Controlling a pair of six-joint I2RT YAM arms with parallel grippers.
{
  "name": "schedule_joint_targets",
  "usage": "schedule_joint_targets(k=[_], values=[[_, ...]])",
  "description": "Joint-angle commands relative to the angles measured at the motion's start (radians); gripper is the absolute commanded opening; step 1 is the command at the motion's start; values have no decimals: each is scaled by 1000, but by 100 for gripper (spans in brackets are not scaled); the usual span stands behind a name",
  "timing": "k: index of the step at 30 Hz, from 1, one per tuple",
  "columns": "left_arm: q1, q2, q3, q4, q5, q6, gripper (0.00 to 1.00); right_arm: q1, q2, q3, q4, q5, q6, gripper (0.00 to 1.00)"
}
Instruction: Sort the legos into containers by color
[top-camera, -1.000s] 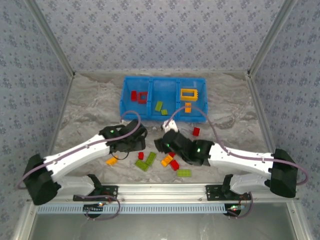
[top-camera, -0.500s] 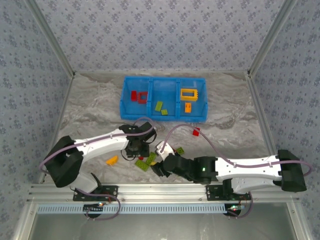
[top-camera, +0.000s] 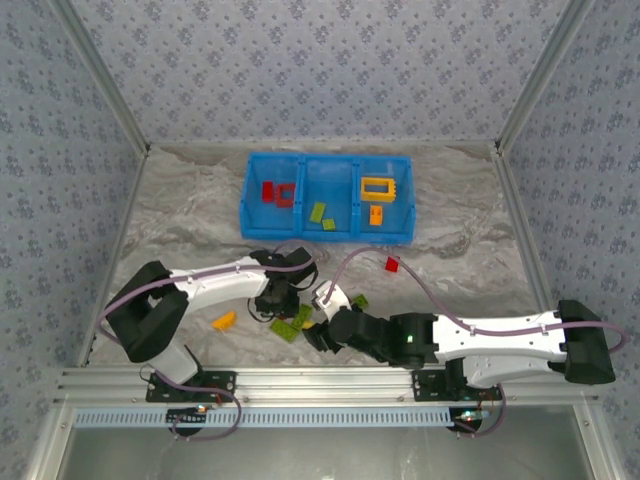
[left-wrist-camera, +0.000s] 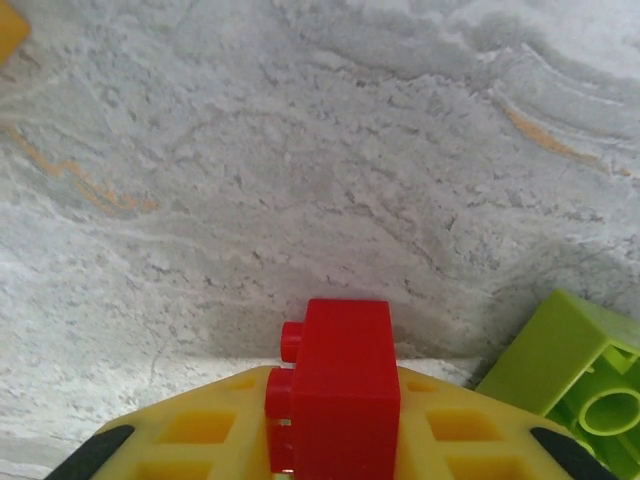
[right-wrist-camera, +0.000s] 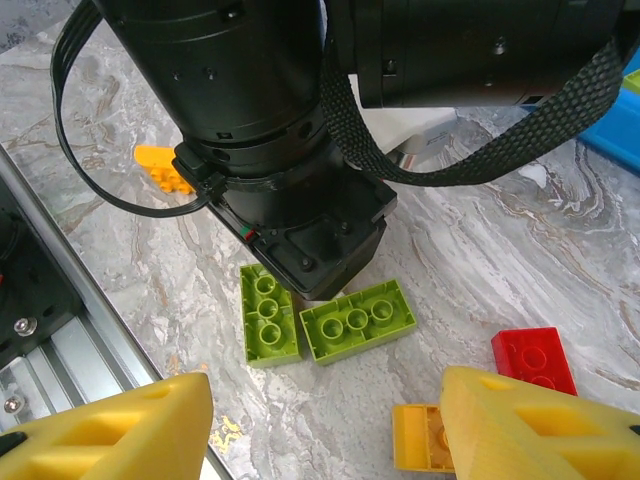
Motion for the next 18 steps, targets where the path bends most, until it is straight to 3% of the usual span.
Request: schedule_joint_targets(k=[1, 6, 10, 14, 18], values=[[8, -30, 36, -33, -59, 7, 27, 6, -18, -14, 10, 34, 20, 63], [33, -111, 141, -136, -160, 46, 26, 1, -33, -14, 24, 82, 22, 63], [143, -134, 282, -186, -188, 141, 26, -4, -61, -24, 91, 195, 9, 64], [264, -73, 442, -195, -209, 252, 26, -9, -58, -61, 258, 324, -104, 66], [355, 48, 597, -165, -206, 330, 26, -57, -11, -70, 417, 346, -200, 67]])
